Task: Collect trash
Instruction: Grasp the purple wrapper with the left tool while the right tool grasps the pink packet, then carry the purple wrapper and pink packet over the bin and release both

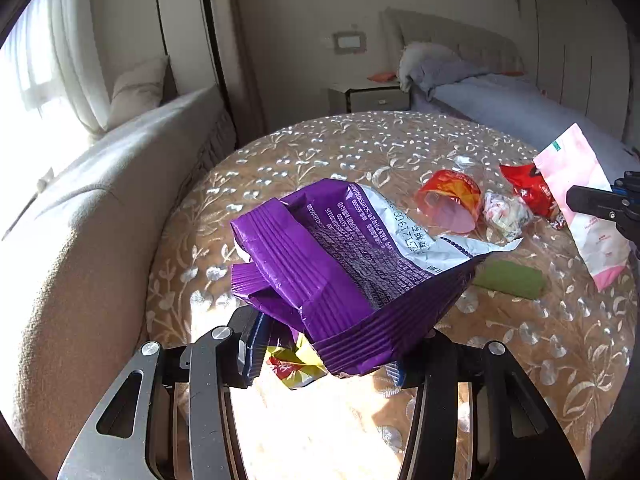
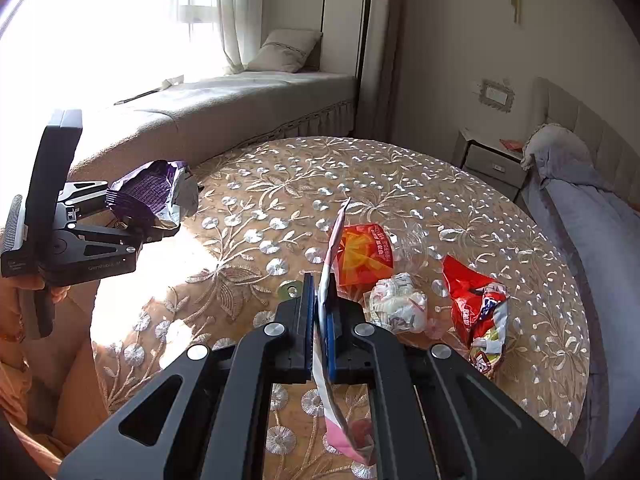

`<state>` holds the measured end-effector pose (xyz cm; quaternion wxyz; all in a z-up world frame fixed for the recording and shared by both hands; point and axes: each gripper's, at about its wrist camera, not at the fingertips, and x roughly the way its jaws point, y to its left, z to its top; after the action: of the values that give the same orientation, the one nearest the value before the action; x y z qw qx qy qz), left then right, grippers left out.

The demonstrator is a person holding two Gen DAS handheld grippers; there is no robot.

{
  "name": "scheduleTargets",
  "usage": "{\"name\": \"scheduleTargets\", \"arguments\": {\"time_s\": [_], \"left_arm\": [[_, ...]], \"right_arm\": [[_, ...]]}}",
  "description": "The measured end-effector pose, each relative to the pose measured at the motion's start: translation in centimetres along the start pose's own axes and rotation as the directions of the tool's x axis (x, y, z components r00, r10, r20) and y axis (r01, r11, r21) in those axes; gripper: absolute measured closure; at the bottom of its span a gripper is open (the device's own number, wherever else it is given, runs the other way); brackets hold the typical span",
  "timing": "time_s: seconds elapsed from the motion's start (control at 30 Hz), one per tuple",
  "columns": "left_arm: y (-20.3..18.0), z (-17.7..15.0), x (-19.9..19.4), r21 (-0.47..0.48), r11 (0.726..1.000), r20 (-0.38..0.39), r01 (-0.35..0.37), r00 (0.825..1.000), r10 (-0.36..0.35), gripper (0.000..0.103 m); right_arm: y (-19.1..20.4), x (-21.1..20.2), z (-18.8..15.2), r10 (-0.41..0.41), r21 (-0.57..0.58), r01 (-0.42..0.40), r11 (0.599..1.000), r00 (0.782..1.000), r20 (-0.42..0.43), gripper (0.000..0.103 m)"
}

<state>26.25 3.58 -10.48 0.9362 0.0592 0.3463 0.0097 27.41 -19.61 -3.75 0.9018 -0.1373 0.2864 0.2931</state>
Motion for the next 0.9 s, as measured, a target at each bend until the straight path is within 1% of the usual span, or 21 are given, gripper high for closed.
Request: {"name": "scheduleTargets", "arguments": {"time_s": [0.17,0.27,0.47,0.7,0.9], "left_arm": [[-3.8,-0.3,-3.0,0.046,0.997,0.037,0.065,0.997,-0.066,0.057],[-6.2,-0.5,-4.1,0.075,0.992,0.048,0.098,0.994,-0.102,0.057],[-11.5,-1.7,-6.2,0.147,0.975,0.055,0.168,0.983,-0.177,0.057],[-17.5,-2.3,-8.4,0.243,0.937,0.056,0.250,0.961,-0.271,0.057],[-22.7,-2.9,-9.0,0.333,0.890,0.035,0.312,0.939,-0.343,0.057]], "right_arm": [[-0.3,-4.4,-0.9,-0.039,0.017,0.038,0.999,0.998,0.050,0.097],[-0.7,-6.8,-1.8,-0.062,0.031,0.060,0.998,0.996,0.071,0.097],[-1.6,-11.2,-4.2,-0.120,0.060,0.114,0.992,0.988,0.102,0.097],[-3.5,-15.5,-7.9,-0.202,0.118,0.190,0.975,0.974,0.102,0.097],[-5.7,-18.8,-11.7,-0.279,0.189,0.260,0.947,0.956,0.085,0.097]]}}
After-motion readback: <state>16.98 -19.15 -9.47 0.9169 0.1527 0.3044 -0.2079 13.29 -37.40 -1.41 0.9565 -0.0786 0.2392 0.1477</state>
